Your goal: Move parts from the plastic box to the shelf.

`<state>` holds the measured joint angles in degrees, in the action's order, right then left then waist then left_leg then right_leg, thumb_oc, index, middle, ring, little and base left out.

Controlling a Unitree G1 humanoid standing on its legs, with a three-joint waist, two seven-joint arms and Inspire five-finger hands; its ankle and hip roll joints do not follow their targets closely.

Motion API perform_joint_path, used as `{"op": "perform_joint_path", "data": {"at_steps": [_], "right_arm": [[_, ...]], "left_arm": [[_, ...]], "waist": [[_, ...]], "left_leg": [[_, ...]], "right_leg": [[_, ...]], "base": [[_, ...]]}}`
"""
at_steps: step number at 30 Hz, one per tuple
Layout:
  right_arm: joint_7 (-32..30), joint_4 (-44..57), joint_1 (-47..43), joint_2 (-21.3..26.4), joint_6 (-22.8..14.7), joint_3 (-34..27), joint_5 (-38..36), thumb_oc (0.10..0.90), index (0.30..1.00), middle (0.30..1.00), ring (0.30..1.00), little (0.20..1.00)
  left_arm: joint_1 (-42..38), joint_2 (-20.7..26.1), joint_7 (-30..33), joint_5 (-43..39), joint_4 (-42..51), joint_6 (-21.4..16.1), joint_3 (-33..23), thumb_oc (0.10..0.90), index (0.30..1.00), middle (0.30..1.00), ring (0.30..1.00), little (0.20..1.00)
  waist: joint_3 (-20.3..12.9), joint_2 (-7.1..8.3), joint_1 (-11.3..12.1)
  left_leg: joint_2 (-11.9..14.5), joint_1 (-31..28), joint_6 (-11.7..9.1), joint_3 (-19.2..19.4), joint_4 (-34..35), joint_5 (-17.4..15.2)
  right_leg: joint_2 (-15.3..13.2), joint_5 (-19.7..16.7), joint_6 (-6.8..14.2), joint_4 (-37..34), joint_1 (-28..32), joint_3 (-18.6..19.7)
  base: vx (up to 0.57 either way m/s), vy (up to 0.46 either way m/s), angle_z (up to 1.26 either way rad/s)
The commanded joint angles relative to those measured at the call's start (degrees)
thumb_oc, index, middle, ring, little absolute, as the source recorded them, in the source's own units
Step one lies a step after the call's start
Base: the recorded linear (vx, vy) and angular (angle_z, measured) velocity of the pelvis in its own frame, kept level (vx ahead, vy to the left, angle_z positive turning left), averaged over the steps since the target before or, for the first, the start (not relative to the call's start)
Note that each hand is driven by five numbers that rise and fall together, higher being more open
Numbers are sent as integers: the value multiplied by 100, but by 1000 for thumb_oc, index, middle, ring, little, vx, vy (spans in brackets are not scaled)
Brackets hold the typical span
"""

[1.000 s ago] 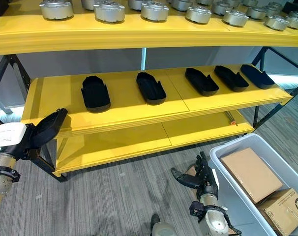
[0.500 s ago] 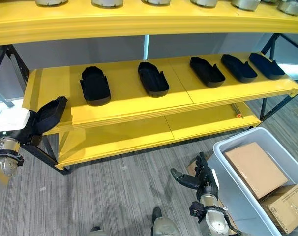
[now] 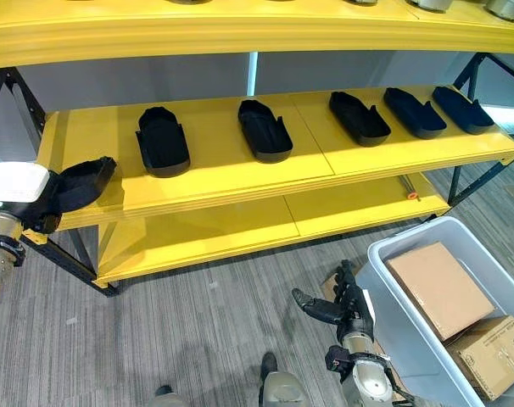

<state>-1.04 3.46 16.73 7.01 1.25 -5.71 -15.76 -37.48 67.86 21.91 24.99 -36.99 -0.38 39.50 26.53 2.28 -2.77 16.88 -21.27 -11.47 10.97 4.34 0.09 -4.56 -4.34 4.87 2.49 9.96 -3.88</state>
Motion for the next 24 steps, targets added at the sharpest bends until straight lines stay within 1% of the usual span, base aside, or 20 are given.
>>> {"op": "perform_joint_path", "data": {"at_steps": [1, 7, 8, 12, 15, 18, 19, 22, 24], "right_arm": [[46, 684, -404, 119, -640, -308, 12, 900, 1000, 1000, 1000, 1000], [45, 691, -402, 121, -646, -294, 20, 900, 1000, 1000, 1000, 1000], [51, 685, -401, 150, -651, -266, 20, 900, 1000, 1000, 1000, 1000], [71, 666, -398, 125, -650, -255, 12, 900, 1000, 1000, 1000, 1000], [79, 658, -390, 111, -644, -245, 2, 900, 1000, 1000, 1000, 1000], [81, 664, -382, 129, -628, -231, -28, 900, 1000, 1000, 1000, 1000], [78, 664, -375, 118, -625, -237, -30, 900, 1000, 1000, 1000, 1000], [89, 669, -365, 141, -609, -245, -27, 900, 1000, 1000, 1000, 1000], [93, 677, -350, 151, -604, -238, -35, 900, 1000, 1000, 1000, 1000]], "left_arm": [[-1365, 884, 479, -174, -5, 16, -369, 400, 300, 300, 300, 300], [-1786, 937, 553, -265, -148, 23, -147, 400, 300, 300, 300, 300], [-2030, 977, 591, -263, -140, 24, -11, 400, 300, 300, 300, 300], [-2360, 1009, 610, -279, -126, 20, 240, 400, 300, 300, 300, 300], [-2461, 1007, 612, -283, -109, 15, 309, 400, 300, 300, 300, 300], [-2694, 893, 588, -319, -290, 12, 539, 400, 300, 300, 300, 300], [-2677, 866, 573, -339, -357, 10, 534, 400, 300, 300, 300, 300], [-2469, 700, 554, -452, -616, 25, 293, 400, 300, 300, 300, 300], [-2445, 577, 534, -512, -799, 24, 260, 400, 300, 300, 300, 300]], "waist": [[-68, -153, -116], [-60, -165, -111], [-73, -191, -134], [-70, -187, -110], [-72, -186, -112], [-77, -194, -127], [-66, -185, -127], [-38, -177, -146], [-19, -159, -163]], "left_leg": [[34, -162, 683, -143, 2, 522], [38, -186, 686, -142, 0, 531], [37, -192, 687, -150, 11, 530], [38, -189, 689, -156, 0, 532], [36, -190, 692, -159, 0, 532], [37, -211, 697, -157, 10, 534], [36, -213, 699, -159, 7, 533], [41, -225, 696, -149, -1, 542], [38, -230, 696, -153, 2, 546]], "right_leg": [[-463, -14, -261, 1000, -3, 191], [-455, -16, -260, 1001, 26, 194], [-455, -21, -262, 997, 30, 194], [-448, -26, -262, 1012, 22, 194], [-445, -26, -265, 1011, 22, 192], [-439, -36, -263, 1012, 26, 190], [-434, -36, -266, 1017, 22, 196], [-429, -37, -262, 1024, 20, 193], [-432, -39, -267, 1019, 26, 193]], "base": [[0, 0, 0], [0, 0, 0], [0, 0, 0], [0, 0, 0], [0, 0, 0], [0, 0, 0], [0, 0, 0], [0, 0, 0], [0, 0, 0]]}}
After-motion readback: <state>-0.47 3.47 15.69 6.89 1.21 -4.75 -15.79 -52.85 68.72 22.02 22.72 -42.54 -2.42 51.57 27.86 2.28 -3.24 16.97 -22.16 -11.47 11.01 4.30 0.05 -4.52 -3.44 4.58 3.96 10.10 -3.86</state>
